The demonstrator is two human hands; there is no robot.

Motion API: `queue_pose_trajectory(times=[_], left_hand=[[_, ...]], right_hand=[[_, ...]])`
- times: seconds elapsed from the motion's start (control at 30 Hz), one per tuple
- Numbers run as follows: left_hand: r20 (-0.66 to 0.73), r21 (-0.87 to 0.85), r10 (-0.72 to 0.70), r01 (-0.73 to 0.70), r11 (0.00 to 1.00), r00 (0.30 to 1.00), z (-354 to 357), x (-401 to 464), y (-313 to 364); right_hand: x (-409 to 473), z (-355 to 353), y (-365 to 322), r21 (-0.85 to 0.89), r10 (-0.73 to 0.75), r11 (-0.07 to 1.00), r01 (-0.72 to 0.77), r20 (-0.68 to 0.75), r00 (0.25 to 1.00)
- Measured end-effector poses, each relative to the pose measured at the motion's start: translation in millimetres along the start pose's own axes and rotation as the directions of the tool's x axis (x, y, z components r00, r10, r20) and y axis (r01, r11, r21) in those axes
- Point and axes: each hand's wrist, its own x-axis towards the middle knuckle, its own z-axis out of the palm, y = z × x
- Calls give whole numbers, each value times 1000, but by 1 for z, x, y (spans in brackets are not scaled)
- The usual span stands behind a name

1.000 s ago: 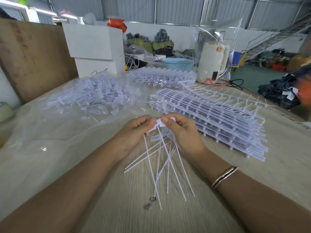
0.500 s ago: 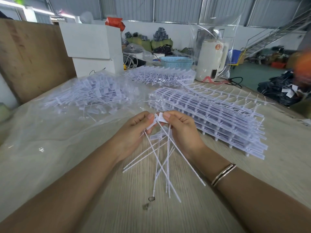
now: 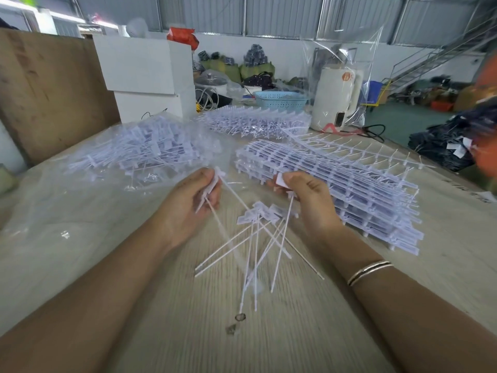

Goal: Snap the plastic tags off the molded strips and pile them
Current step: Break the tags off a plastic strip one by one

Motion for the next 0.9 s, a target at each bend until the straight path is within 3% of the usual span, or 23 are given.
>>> queue_pose_trajectory(times=[0.07, 0.13, 0.2, 0.27, 0.3, 0.4, 0.47, 0.57, 0.7, 0.83, 0.9], left_hand=[[0, 99, -10, 10, 995, 1000, 1, -1, 0], [15, 303, -25, 19, 953, 1000, 5, -4, 1], [32, 449, -59, 39, 893, 998, 10, -7, 0], [31, 506, -72, 46, 861, 997, 14, -8, -4], [25, 537, -75, 50, 842, 997, 15, -9, -5], [32, 619, -112, 69, 783, 993, 17, -10, -7], [52, 630, -111, 54, 775, 992, 19, -10, -10], [46, 588, -58, 20, 808, 997, 21, -9, -14], [-45, 482, -111, 119, 868, 993, 17, -8, -13], [6, 633, -111, 82, 769, 994, 18, -9, -13], [22, 637, -74, 43, 770, 997, 19, -9, -13]], right_hand=[[2, -3, 3, -389, -53, 919, 70, 56, 997], [6, -1, 9, -725, -93, 659, 202, 188, 978], [6, 2, 16, -852, -53, 475, 221, 223, 973], [6, 5, 19, -896, -56, 390, 213, 208, 977], [6, 5, 19, -893, -82, 393, 218, 202, 976], [1, 8, 13, -774, -223, 557, 300, 209, 952], [-3, 12, 12, -761, -199, 561, 327, 259, 945], [-5, 17, 14, -771, -176, 531, 351, 306, 936], [-6, 13, 8, -635, -172, 726, 263, 203, 964], [-8, 15, 9, -654, -109, 715, 245, 242, 964], [-8, 15, 7, -662, -79, 710, 240, 264, 961]])
